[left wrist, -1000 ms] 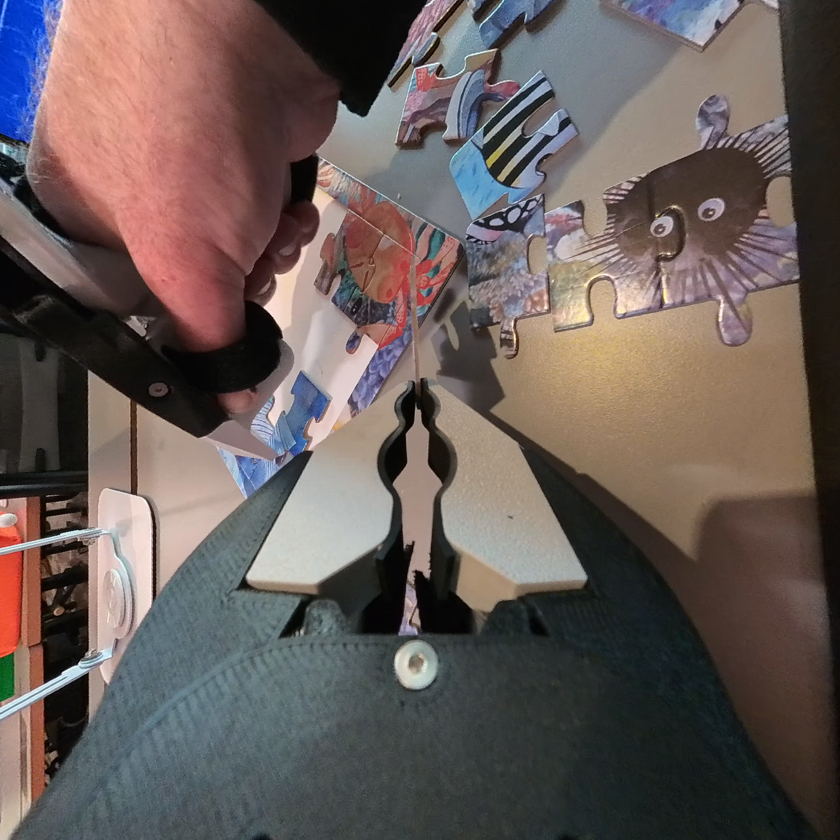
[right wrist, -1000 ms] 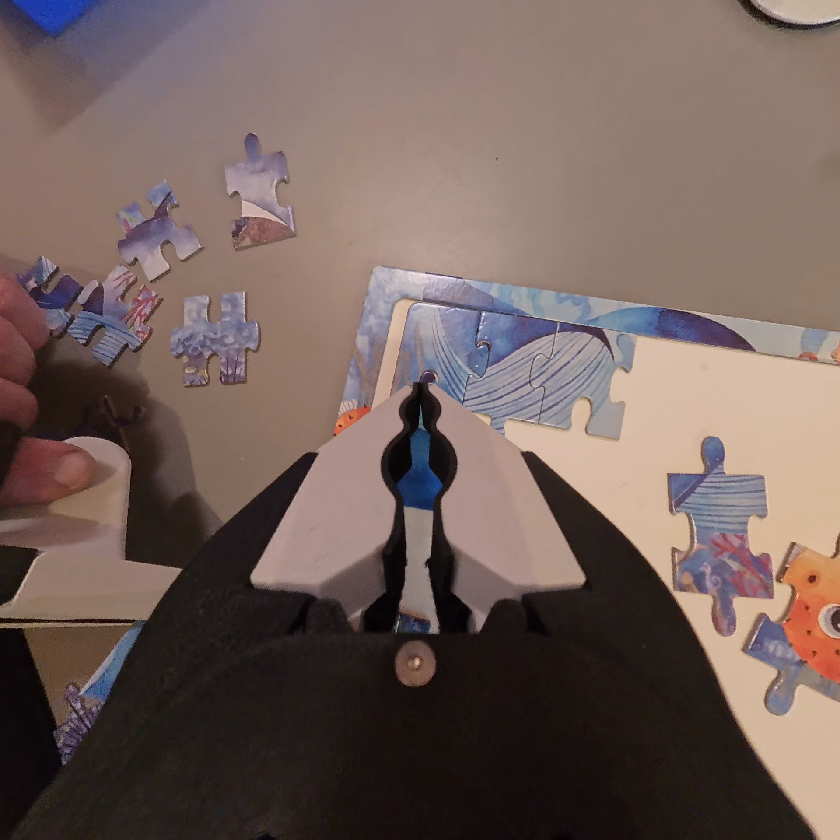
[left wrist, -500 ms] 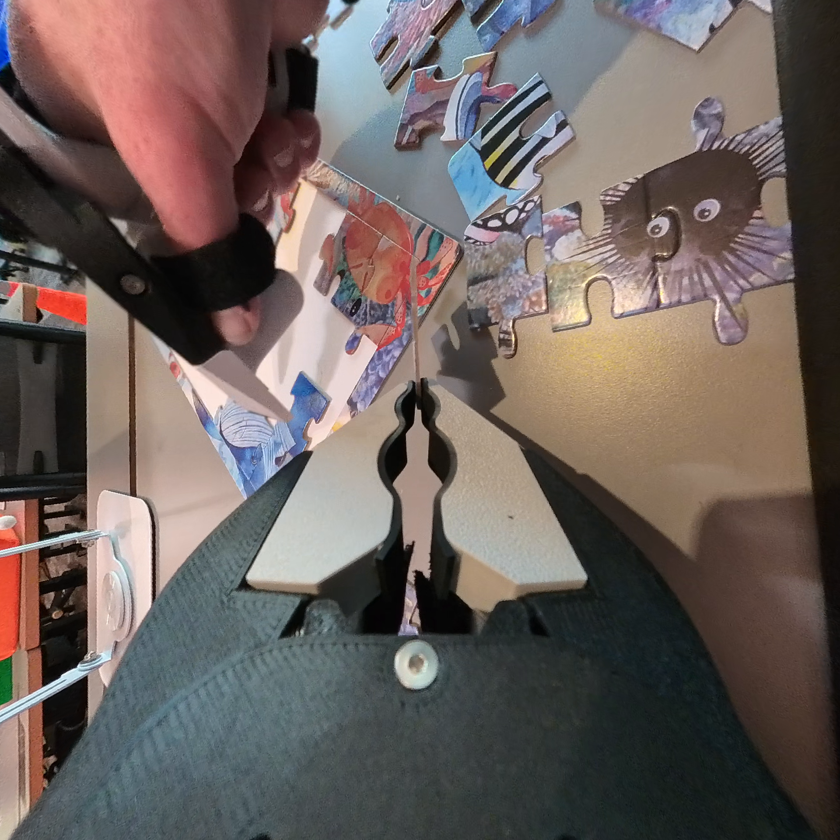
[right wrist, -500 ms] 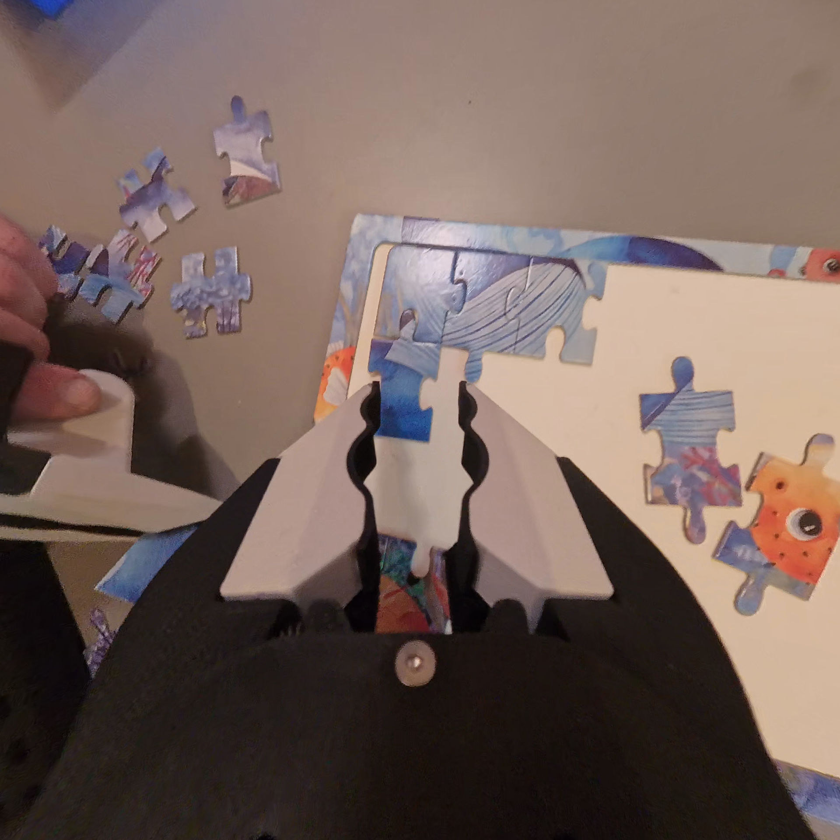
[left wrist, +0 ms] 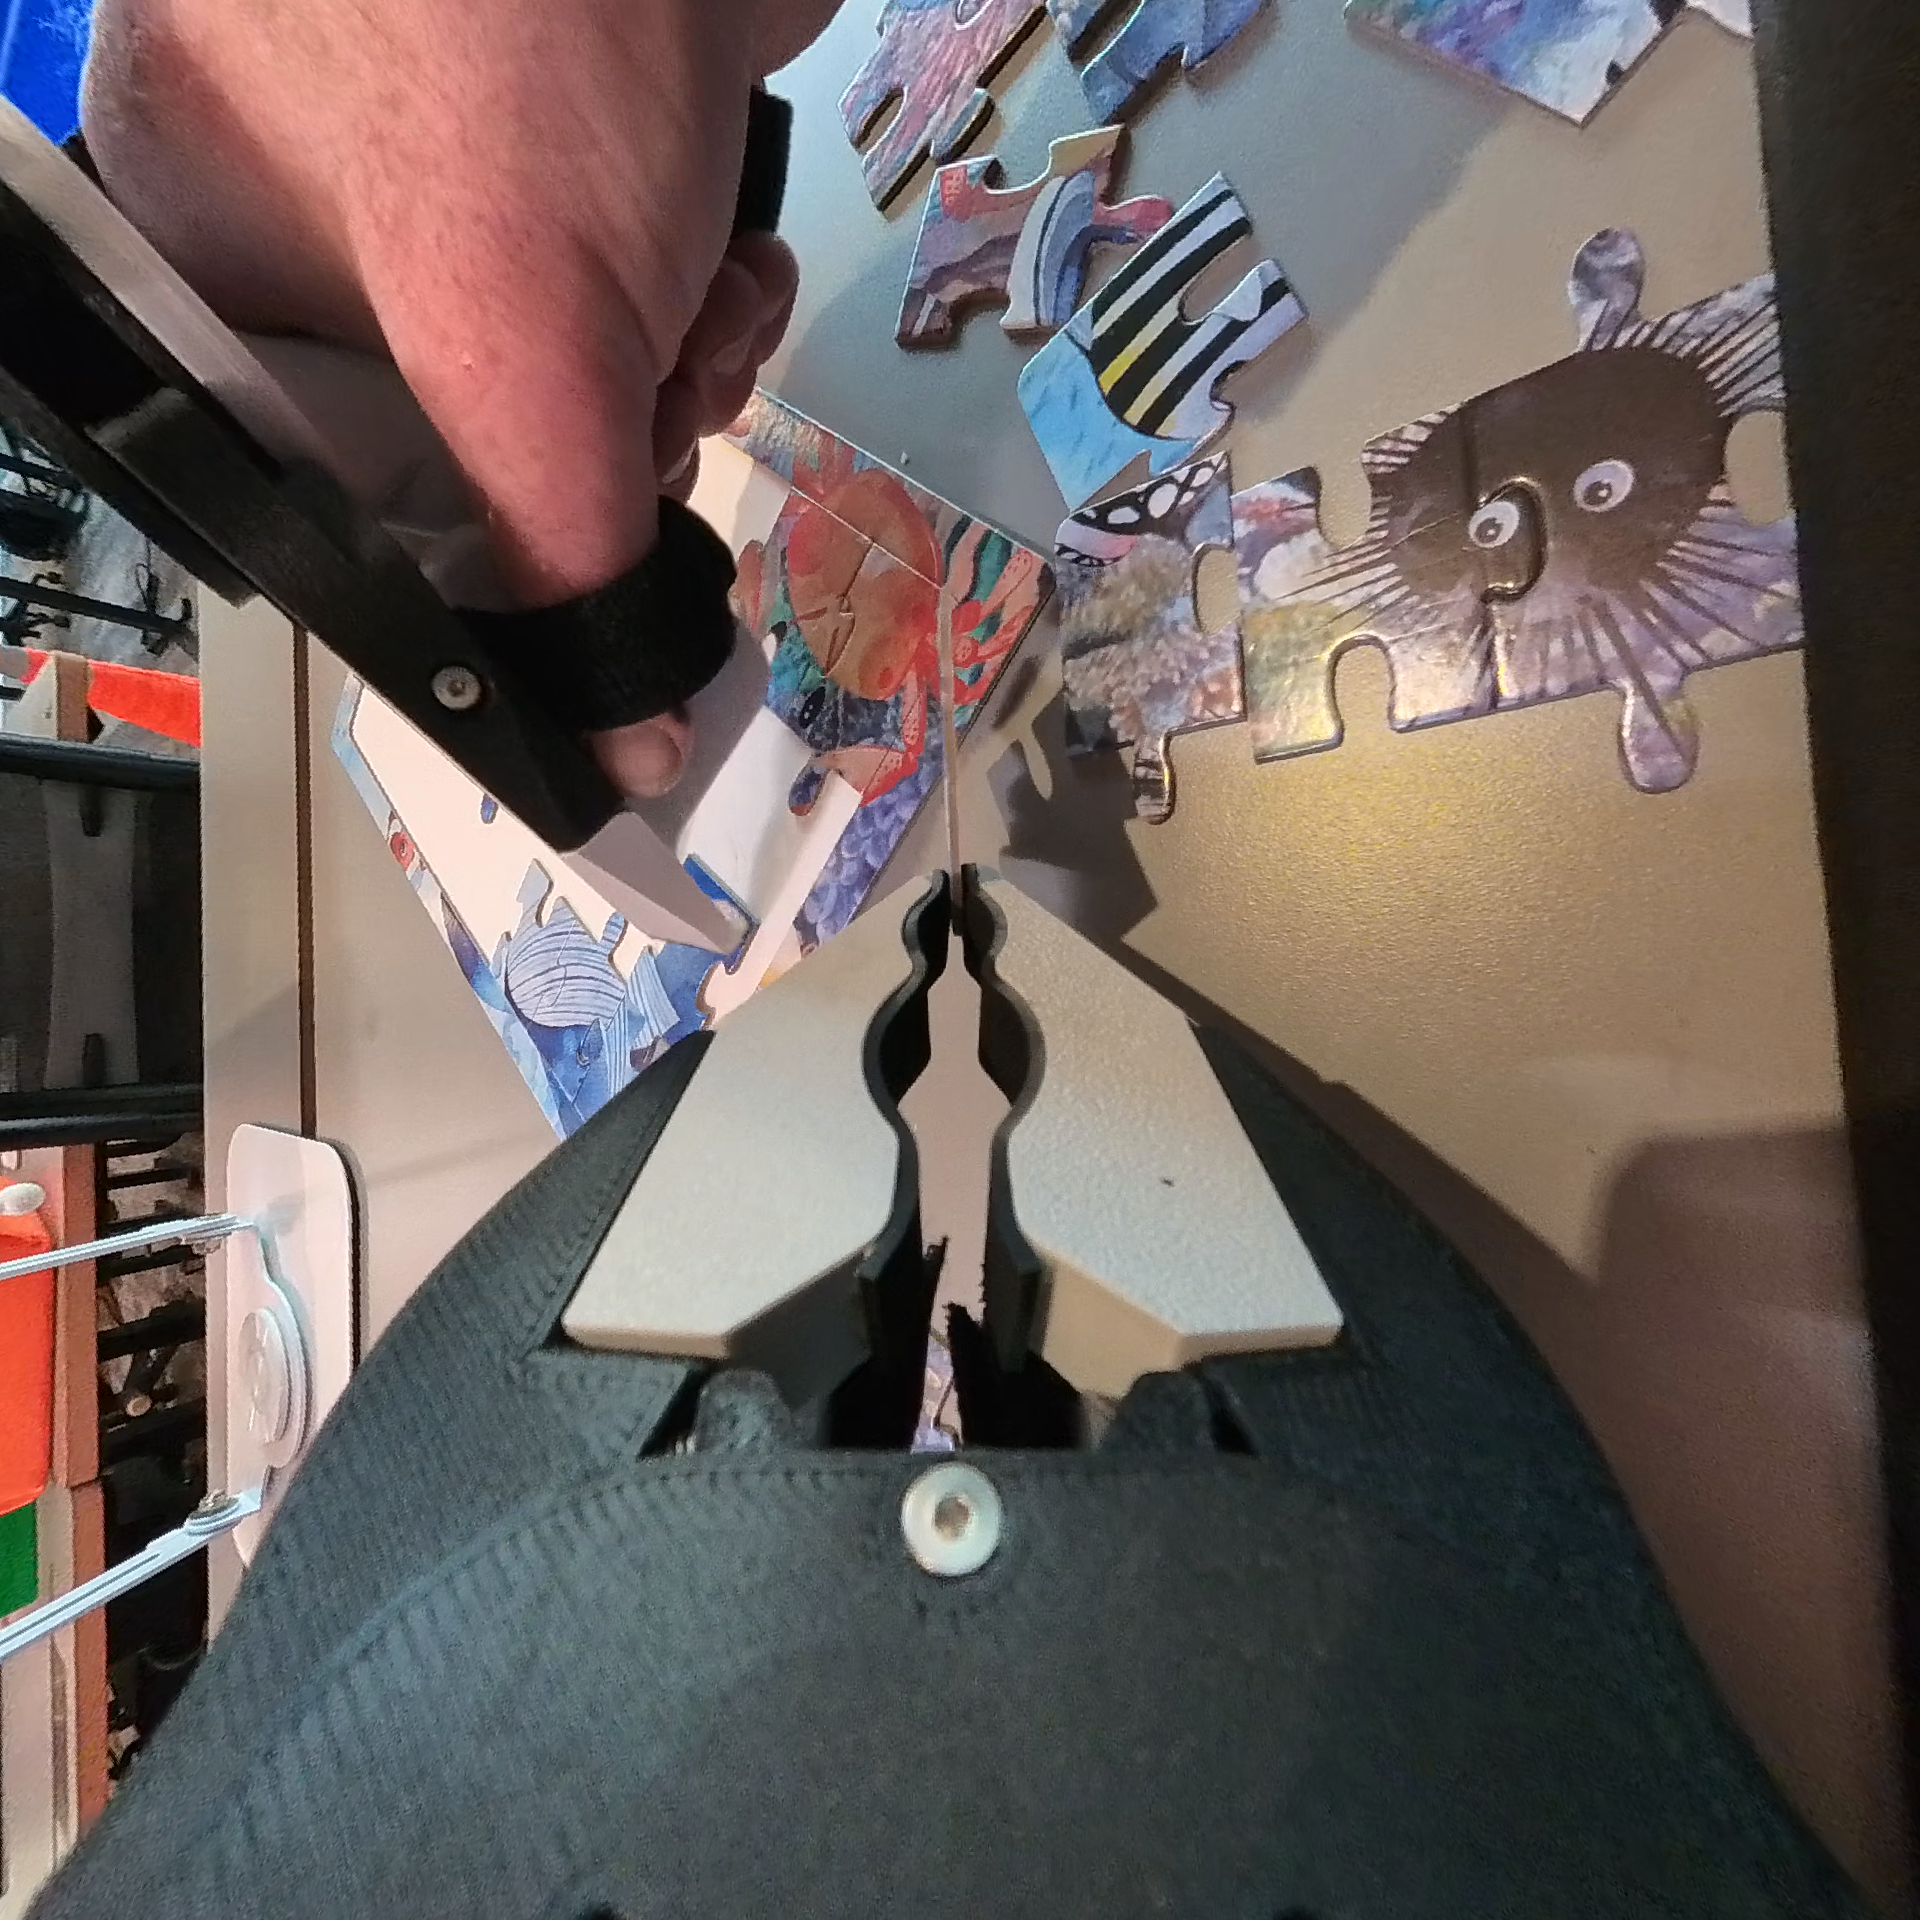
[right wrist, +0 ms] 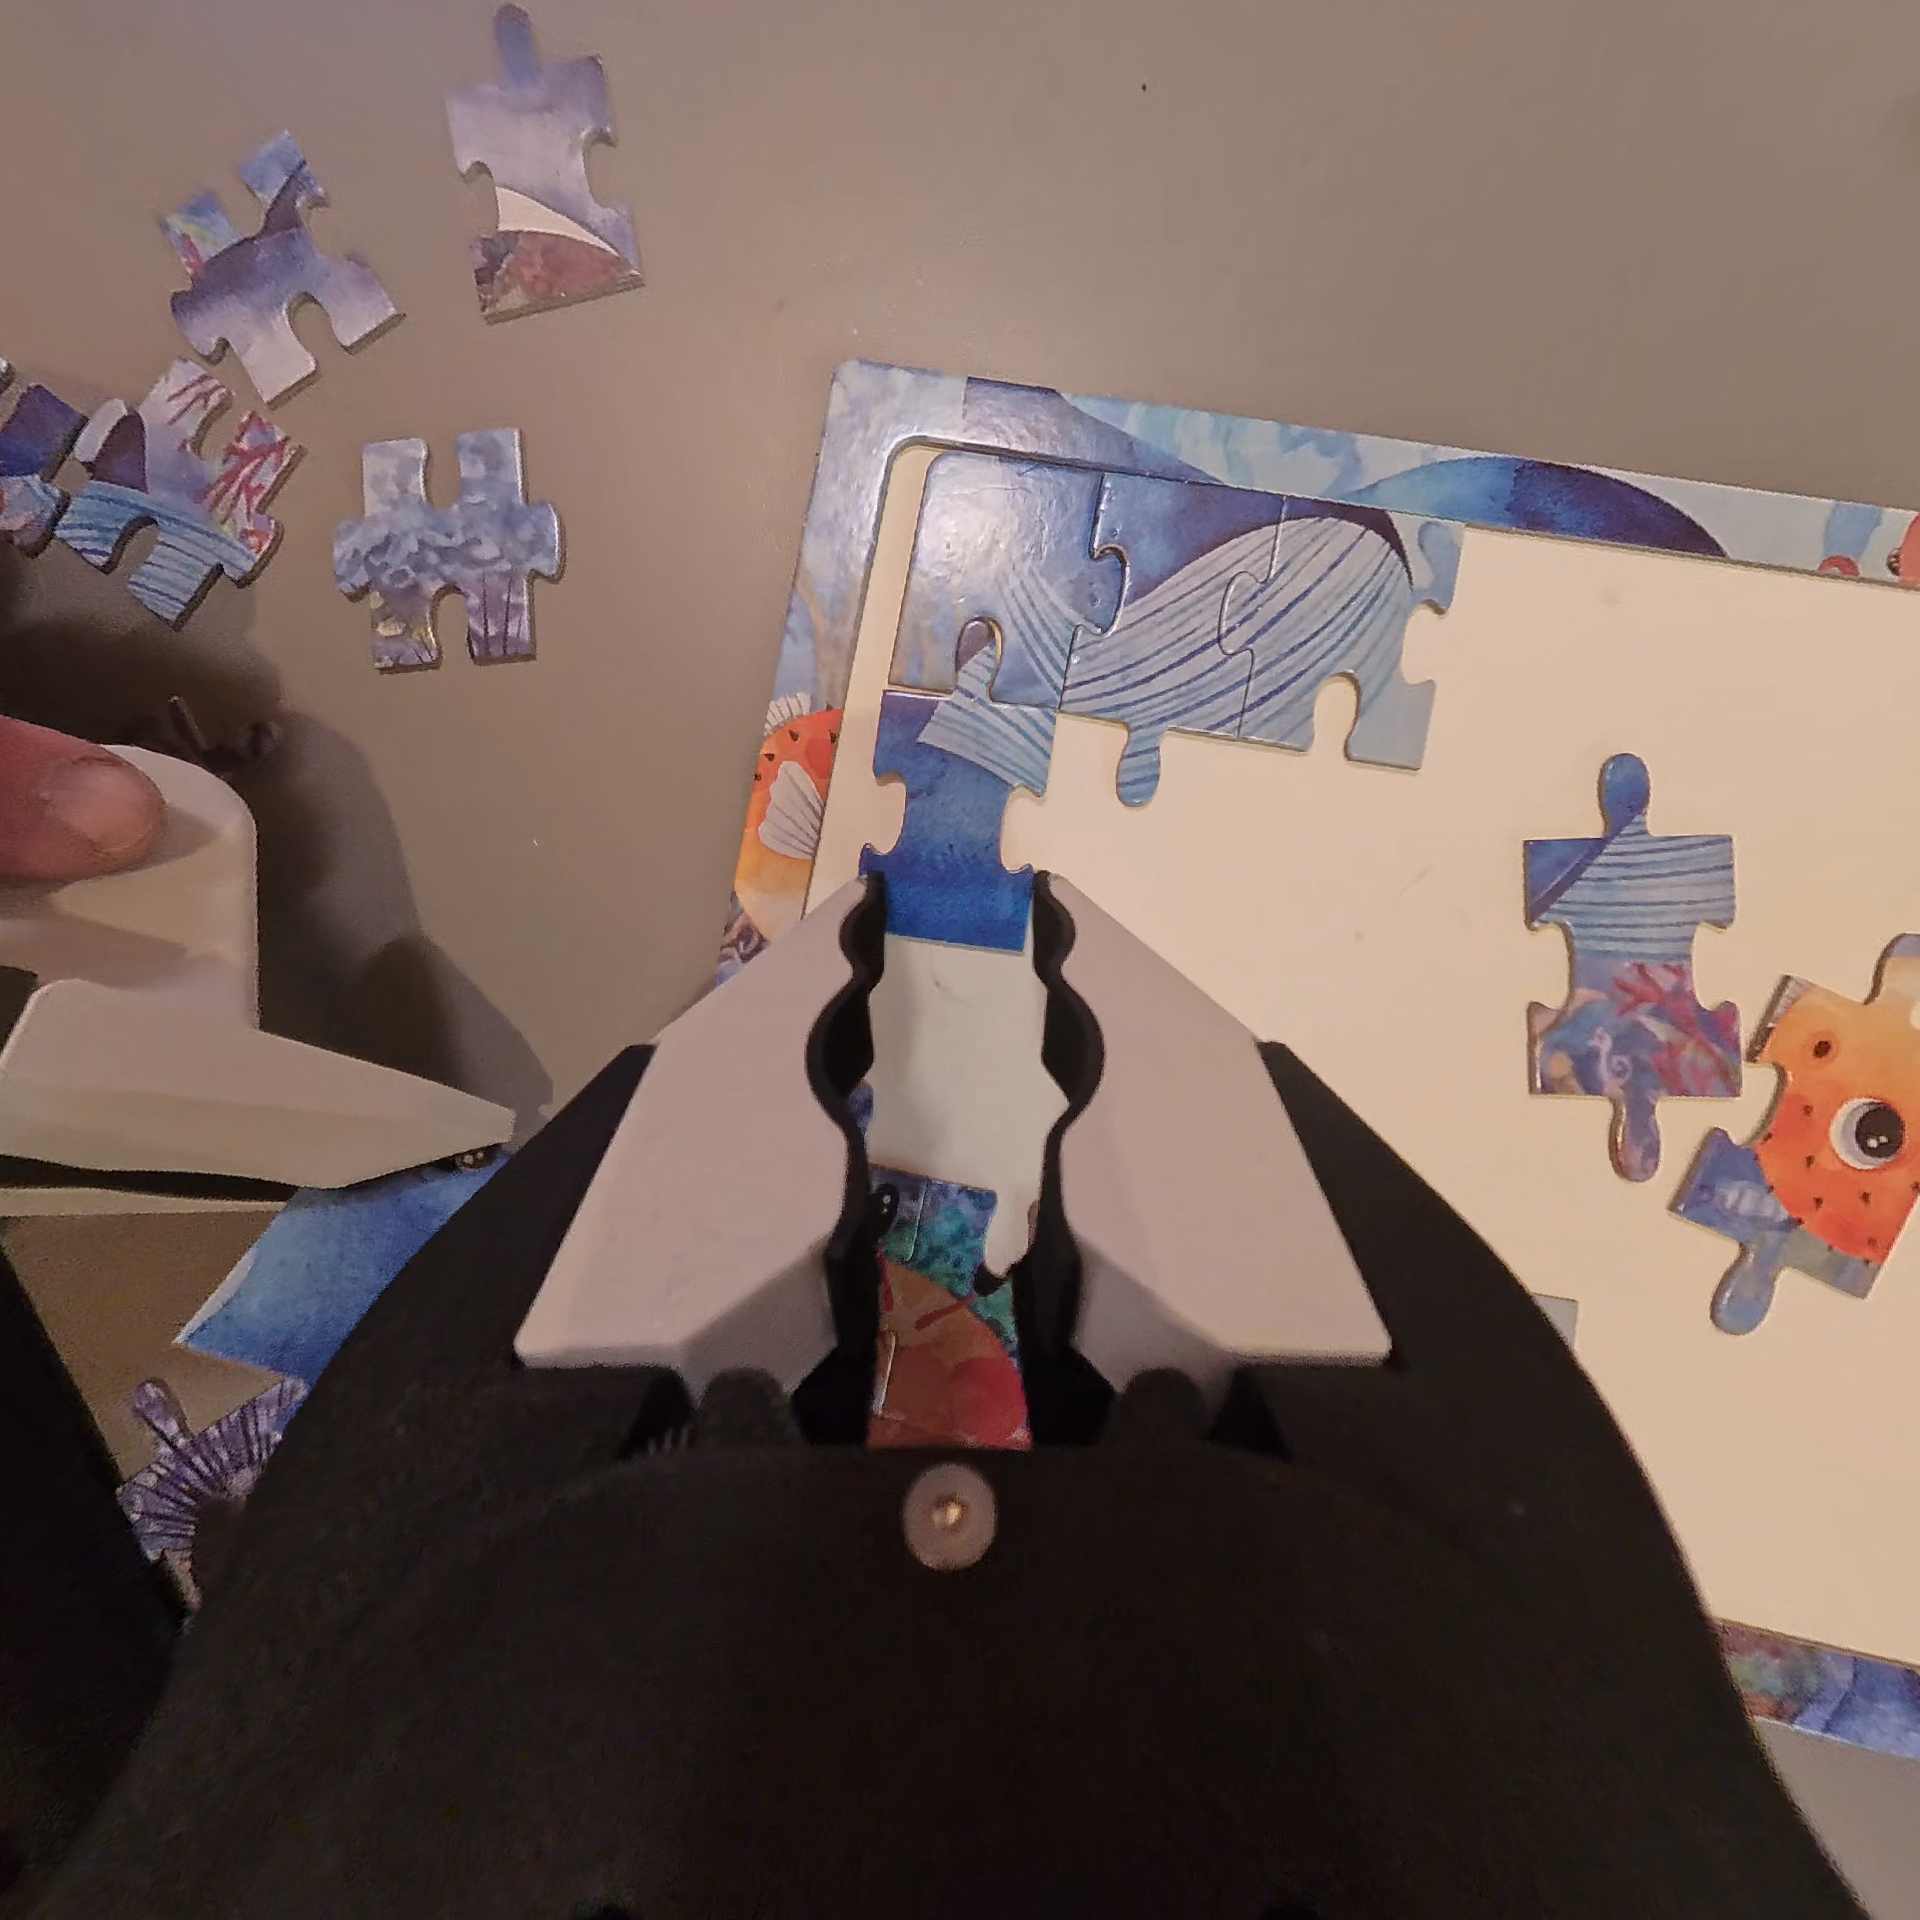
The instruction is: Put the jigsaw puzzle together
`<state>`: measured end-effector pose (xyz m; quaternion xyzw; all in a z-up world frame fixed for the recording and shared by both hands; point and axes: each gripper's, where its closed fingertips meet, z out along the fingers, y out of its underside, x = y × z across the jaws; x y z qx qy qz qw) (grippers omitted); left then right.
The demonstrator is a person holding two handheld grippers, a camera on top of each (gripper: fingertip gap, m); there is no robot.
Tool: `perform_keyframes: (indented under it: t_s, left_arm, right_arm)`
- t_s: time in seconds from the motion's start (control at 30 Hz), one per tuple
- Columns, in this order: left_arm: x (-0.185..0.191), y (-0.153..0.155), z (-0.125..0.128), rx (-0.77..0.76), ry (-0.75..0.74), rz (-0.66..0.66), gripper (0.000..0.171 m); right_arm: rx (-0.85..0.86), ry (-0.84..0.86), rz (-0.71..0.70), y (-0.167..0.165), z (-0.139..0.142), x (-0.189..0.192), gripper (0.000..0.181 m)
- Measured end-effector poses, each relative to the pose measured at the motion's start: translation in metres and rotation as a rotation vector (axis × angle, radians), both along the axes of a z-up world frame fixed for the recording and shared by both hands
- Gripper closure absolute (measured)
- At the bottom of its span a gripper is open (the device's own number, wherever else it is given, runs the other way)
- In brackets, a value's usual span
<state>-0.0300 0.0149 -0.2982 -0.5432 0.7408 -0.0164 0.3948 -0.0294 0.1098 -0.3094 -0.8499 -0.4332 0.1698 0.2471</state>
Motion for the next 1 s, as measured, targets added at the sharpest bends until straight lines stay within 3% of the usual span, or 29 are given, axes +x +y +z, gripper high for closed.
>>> perform_keyframes:
  t_s: [0.2,0.3,0.6,1.0]
  left_arm:
    - [0.000,-0.001,0.002,0.002,-0.007,-0.003,0.171]
    - [0.000,-0.001,0.002,0.004,-0.005,-0.003,0.171]
    - [0.000,-0.001,0.004,0.011,-0.012,-0.003,0.171]
    - [-0.001,0.004,0.003,0.025,-0.009,0.011,0.171]
  right_arm:
    - [0.015,-0.013,0.000,-0.005,-0.001,-0.003,0.138]
    - [0.041,-0.032,0.002,-0.003,-0.002,-0.002,0.150]
    - [0.054,-0.023,-0.004,-0.006,0.007,0.006,0.150]
    - [0.089,-0.076,-0.062,0.016,0.018,0.059,0.150]
